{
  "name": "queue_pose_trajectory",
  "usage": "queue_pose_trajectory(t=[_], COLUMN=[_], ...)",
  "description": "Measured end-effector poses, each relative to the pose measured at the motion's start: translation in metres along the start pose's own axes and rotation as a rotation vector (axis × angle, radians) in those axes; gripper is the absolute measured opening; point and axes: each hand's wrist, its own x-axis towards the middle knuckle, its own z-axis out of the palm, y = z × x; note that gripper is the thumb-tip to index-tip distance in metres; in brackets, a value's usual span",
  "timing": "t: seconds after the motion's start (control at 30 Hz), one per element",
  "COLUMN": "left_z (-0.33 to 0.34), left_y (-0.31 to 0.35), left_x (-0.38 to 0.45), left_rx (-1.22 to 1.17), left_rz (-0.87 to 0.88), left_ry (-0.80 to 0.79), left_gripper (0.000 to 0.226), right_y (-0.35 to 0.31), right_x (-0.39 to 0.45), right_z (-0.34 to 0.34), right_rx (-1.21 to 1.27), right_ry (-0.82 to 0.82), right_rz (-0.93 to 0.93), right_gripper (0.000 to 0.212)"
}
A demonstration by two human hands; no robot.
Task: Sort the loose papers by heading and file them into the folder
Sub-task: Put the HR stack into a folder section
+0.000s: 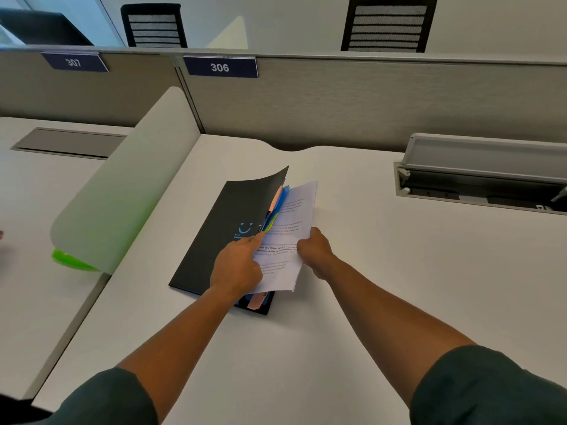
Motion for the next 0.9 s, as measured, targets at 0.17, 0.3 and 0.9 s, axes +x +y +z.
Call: queue_pose_trajectory(t=[0.17, 0.3, 0.9], left_z=[0.002, 0.001, 0.017], left_y=[-0.002, -0.001, -0.008], left_x=[0.002, 0.006, 0.010], left_rx=[-0.078, -0.102, -0.061], left_rz=[-0.014, 0.023, 0.064], left_ry=[0.042, 0.065, 0.057], left_gripper=[0.063, 0.058, 0.058], right_y=[-0.005, -0.012, 0.001], right_x=[0.005, 0.012, 0.046], right_z=[0.035, 0.060, 0.045], right_rx=[0.095, -0.033, -0.330], right_ry=[-0.046, -0.084, -0.072], right_rz=[-0.026, -0.017, -0.133], right_gripper=[0.037, 0.031, 0.015])
